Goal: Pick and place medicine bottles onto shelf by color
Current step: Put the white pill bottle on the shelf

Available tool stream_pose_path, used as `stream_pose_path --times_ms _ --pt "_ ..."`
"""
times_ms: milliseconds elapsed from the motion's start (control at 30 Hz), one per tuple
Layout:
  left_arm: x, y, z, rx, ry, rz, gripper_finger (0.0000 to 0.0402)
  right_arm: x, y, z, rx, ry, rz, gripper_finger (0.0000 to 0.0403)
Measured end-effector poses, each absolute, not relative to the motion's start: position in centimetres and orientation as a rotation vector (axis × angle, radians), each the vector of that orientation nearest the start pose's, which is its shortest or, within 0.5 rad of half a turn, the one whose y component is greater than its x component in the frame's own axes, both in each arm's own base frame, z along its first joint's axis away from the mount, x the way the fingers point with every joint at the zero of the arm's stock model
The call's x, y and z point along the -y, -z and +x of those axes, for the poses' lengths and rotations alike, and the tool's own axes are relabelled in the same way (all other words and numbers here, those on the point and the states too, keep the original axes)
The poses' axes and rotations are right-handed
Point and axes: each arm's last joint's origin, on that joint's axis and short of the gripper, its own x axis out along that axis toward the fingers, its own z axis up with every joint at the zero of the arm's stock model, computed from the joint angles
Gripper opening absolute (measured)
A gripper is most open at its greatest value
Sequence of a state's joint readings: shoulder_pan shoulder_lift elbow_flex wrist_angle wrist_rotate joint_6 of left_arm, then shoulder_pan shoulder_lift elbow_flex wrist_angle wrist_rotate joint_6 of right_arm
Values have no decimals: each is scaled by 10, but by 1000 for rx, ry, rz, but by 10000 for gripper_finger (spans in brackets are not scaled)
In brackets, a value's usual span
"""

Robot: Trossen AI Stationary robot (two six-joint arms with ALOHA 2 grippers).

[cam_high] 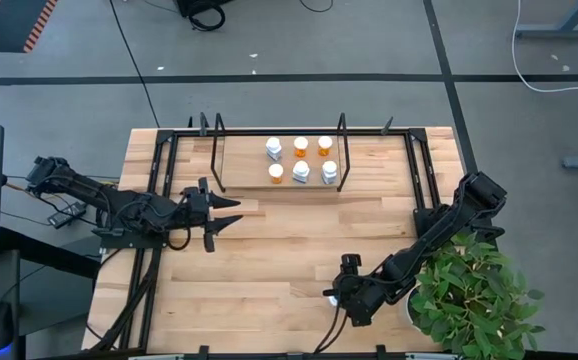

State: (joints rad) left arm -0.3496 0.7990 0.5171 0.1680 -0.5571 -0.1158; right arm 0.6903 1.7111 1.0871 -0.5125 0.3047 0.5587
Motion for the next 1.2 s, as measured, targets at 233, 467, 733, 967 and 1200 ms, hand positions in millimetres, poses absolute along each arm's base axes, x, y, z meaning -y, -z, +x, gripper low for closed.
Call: stream_pose_path --times_ms 233,467,733,967,1200 --pt "47 -272 174 -91 -213 -66 172 -204 -184 261 -1044 -50 -41 340" --pt "47 -272 174 -86 -226 -60 172 -204 -184 261 -1049 -57 -34 300" --pt "47 -272 174 -86 -229 -59 172 -205 -184 262 -1039 -66 -32 216" --pt "47 -272 174 -86 -229 -59 172 -205 -185 263 -1028 -70 -40 192" --pt "47 -272 174 -86 -230 -60 172 -204 -188 270 -971 -100 -42 206"
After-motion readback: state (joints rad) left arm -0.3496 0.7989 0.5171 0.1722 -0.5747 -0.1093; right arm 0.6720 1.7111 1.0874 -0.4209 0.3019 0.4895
